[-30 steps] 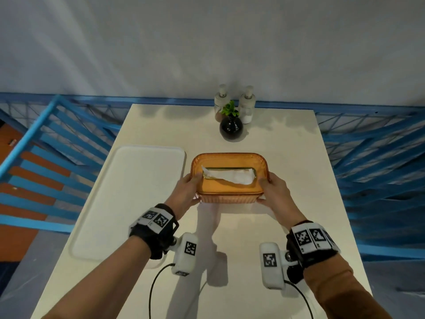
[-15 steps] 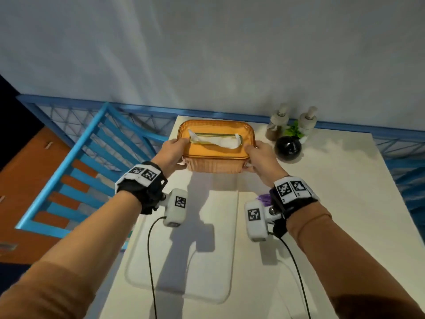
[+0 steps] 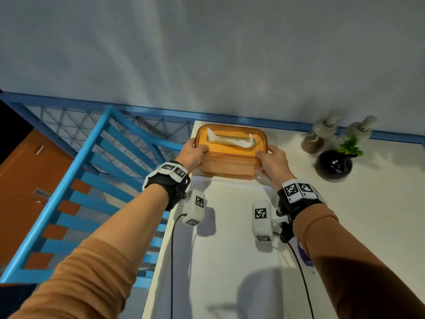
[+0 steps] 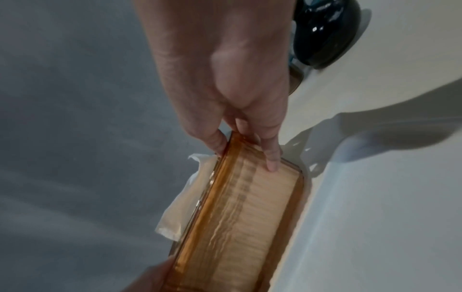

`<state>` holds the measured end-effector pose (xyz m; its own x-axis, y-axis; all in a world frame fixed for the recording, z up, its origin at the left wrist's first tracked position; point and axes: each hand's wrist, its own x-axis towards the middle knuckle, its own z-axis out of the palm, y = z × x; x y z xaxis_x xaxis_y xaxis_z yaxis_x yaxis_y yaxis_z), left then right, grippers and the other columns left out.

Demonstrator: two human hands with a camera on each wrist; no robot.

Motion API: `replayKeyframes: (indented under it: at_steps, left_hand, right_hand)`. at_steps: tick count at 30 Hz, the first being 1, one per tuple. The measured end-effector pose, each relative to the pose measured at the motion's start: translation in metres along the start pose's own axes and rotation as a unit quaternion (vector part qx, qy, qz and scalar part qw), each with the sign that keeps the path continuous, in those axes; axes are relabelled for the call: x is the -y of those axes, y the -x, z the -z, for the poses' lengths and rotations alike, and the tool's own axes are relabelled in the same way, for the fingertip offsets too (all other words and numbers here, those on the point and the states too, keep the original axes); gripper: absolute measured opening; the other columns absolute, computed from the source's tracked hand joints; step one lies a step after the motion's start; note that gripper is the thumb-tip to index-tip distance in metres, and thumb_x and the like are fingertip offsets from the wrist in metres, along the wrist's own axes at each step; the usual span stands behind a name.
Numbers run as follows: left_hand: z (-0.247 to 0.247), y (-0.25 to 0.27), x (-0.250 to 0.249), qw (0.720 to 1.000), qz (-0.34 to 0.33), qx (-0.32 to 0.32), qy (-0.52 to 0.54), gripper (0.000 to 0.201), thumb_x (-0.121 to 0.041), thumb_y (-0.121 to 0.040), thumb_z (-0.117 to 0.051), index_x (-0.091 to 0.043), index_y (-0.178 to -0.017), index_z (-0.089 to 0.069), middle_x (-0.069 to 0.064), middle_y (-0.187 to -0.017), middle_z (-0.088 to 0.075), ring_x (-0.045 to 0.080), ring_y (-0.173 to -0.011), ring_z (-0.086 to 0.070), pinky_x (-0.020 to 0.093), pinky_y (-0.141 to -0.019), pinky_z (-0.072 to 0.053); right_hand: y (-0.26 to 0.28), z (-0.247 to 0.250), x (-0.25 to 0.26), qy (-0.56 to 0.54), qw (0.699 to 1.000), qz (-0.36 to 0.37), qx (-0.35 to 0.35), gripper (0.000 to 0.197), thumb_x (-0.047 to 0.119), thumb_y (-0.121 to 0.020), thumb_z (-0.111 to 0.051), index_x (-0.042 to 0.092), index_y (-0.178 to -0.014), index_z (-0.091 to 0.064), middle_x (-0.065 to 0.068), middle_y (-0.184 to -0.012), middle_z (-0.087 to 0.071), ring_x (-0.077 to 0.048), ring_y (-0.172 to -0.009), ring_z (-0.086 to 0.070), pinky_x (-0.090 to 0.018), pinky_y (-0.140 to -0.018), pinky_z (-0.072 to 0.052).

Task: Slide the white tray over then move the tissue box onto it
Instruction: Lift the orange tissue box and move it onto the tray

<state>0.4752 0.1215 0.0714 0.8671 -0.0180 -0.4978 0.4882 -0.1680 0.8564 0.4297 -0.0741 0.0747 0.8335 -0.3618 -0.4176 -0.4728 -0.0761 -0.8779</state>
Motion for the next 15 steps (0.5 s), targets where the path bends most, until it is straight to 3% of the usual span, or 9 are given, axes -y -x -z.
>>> replayKeyframes:
  at_steps: [3, 7, 11, 15]
  left_hand:
    - [0.000, -0.010, 0.006, 1.000, -0.019, 0.005, 0.007, 0.047, -0.013, -0.091, -0.052, -0.013, -0.136, -0.039, 0.014, -0.134, -0.054, 0.029, -0.120, -0.055, 0.050, -0.105, -0.046]
    - [0.005, -0.021, 0.011, 0.999, -0.039, 0.020, 0.012, 0.050, -0.015, -0.092, -0.051, -0.015, -0.140, -0.035, 0.013, -0.139, -0.051, 0.028, -0.125, -0.052, 0.050, -0.108, -0.042]
    - [0.007, -0.030, 0.013, 0.998, -0.059, 0.027, 0.019, 0.051, -0.018, -0.094, -0.049, -0.017, -0.143, -0.032, 0.012, -0.141, -0.050, 0.028, -0.127, -0.050, 0.050, -0.110, -0.040]
    - [0.009, -0.037, 0.012, 0.995, -0.098, 0.017, 0.016, 0.061, -0.023, -0.094, -0.049, -0.023, -0.148, -0.021, 0.010, -0.148, -0.042, 0.027, -0.132, -0.045, 0.051, -0.112, -0.037]
  right_hand:
    - [-0.009, -0.006, -0.007, -0.008, 1.000, 0.004, -0.021, 0.037, 0.010, -0.090, -0.053, 0.017, -0.126, -0.054, -0.004, -0.102, -0.063, -0.023, -0.093, -0.063, -0.040, -0.089, -0.056]
    - [-0.017, -0.012, -0.009, -0.001, 1.000, 0.017, -0.025, 0.035, 0.012, -0.091, -0.052, 0.019, -0.124, -0.054, -0.008, -0.111, -0.067, -0.026, -0.101, -0.065, -0.044, -0.093, -0.055]
    - [-0.027, -0.019, -0.007, -0.004, 0.999, 0.043, -0.011, 0.039, 0.013, -0.093, -0.049, 0.034, -0.126, -0.049, -0.010, -0.116, -0.067, -0.028, -0.103, -0.065, -0.050, -0.089, -0.057]
    - [-0.037, -0.025, 0.000, -0.010, 0.998, 0.054, -0.012, 0.045, 0.013, -0.095, -0.047, 0.039, -0.132, -0.045, -0.002, -0.107, -0.065, -0.034, -0.108, -0.063, -0.054, -0.091, -0.055]
